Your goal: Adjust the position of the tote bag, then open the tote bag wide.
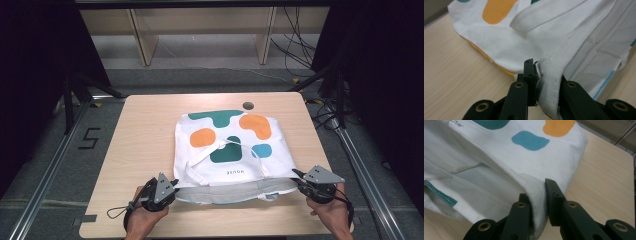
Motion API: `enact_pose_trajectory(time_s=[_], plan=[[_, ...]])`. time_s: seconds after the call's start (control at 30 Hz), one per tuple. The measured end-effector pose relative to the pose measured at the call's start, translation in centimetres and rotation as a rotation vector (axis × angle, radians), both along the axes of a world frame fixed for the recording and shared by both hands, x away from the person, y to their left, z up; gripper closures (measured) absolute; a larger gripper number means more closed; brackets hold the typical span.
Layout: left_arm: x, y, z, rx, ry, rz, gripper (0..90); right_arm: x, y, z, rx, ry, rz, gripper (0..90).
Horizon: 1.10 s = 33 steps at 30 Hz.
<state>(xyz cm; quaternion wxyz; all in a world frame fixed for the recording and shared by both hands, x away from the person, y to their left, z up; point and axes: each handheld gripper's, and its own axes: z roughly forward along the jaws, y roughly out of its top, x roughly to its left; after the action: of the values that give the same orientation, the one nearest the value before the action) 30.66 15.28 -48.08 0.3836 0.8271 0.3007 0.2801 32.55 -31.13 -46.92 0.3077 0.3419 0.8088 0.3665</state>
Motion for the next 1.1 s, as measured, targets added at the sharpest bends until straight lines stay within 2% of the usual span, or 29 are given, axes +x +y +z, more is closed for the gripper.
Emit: enact_pose_trajectory(time_s=[0.03, 0.07, 0.13, 0.2, 0.23, 0.37, 0.4, 0.47, 0.5, 0.57, 0.6, 0.63, 0.67, 0.73, 0.77, 0.8, 0.83, 0.87, 0.93, 0.97, 1.07, 1.1], plan=[[-0.1, 0.0, 0.3, -0.014, -0.011, 0.001, 80.3, 0.0, 0.0, 0.1, -0.007, -0.016, 0.008, 83.4], [-0.2, 0.1, 0.5, -0.016, -0.032, 0.003, 80.5, -0.1, 0.0, 0.2, 0.008, -0.016, 0.005, 83.8], [-0.4, 0.1, 0.9, -0.020, -0.064, -0.001, 81.2, -0.2, 0.0, 0.3, -0.002, -0.028, 0.015, 84.9], [-0.5, 0.1, 1.0, -0.019, -0.080, -0.004, 81.4, -0.5, 0.2, 0.3, 0.005, -0.027, 0.000, 85.4], [-0.6, 0.1, 1.0, -0.038, -0.070, -0.003, 81.4, -0.4, 0.1, 0.4, 0.006, -0.035, 0.009, 85.4], [-0.9, 0.3, 1.6, -0.029, -0.096, -0.012, 81.4, -0.8, 0.2, 1.1, 0.027, -0.063, 0.008, 85.6], [-0.9, 0.3, 1.6, -0.049, -0.087, -0.012, 81.4, -0.8, 0.2, 1.1, 0.027, -0.063, 0.008, 85.6], [-0.8, 0.6, 1.9, -0.045, -0.091, -0.015, 81.4, -0.8, 0.2, 1.5, 0.043, -0.077, 0.012, 85.6], [-0.9, 0.5, 2.0, -0.060, -0.083, -0.008, 81.4, -0.8, 0.1, 1.9, 0.045, -0.081, 0.017, 85.6], [-0.7, 0.6, 2.3, -0.062, -0.077, -0.012, 81.4, -1.0, 0.2, 2.0, 0.055, -0.072, 0.010, 85.6], [-0.7, 0.6, 2.4, -0.069, -0.073, -0.015, 81.5, -0.8, 0.1, 2.2, 0.046, -0.098, 0.027, 85.6], [-0.7, 0.7, 2.5, -0.085, -0.057, -0.014, 81.5, -1.1, 0.2, 2.3, 0.077, -0.073, 0.006, 85.6], [-0.6, 0.8, 2.6, -0.090, -0.065, -0.016, 81.5, -0.9, 0.1, 2.6, 0.065, -0.086, 0.022, 85.7], [-0.3, 1.1, 3.0, -0.096, -0.060, -0.020, 81.6, -0.8, 0.4, 3.1, 0.083, -0.098, 0.021, 85.9], [-0.3, 1.2, 3.2, -0.120, -0.057, -0.009, 81.6, -0.8, 0.5, 3.6, 0.082, -0.094, 0.024, 86.0], [-0.2, 1.3, 3.6, -0.130, -0.064, -0.005, 81.7, -0.8, 0.6, 4.0, 0.083, -0.109, 0.031, 86.0], [-0.1, 1.4, 4.5, -0.144, -0.079, -0.007, 82.1, -0.9, 0.7, 5.0, 0.082, -0.120, 0.041, 86.1], [-0.1, 1.4, 4.5, -0.144, -0.079, -0.007, 82.2, -0.9, 0.7, 5.0, 0.082, -0.120, 0.041, 86.1], [-0.1, 1.5, 5.5, -0.163, -0.103, -0.009, 82.4, -1.0, 0.7, 6.5, 0.087, -0.132, 0.044, 86.3], [-0.2, 1.6, 6.1, -0.172, -0.112, -0.012, 82.6, -0.9, 0.6, 7.0, 0.081, -0.152, 0.059, 86.4], [0.0, 1.8, 8.3, -0.184, -0.135, -0.035, 83.1, -0.7, 0.6, 9.2, 0.101, -0.179, 0.076, 86.9], [0.1, 1.9, 9.1, -0.198, -0.143, -0.038, 84.1, -0.5, 0.7, 10.6, 0.104, -0.199, 0.087, 87.2]])
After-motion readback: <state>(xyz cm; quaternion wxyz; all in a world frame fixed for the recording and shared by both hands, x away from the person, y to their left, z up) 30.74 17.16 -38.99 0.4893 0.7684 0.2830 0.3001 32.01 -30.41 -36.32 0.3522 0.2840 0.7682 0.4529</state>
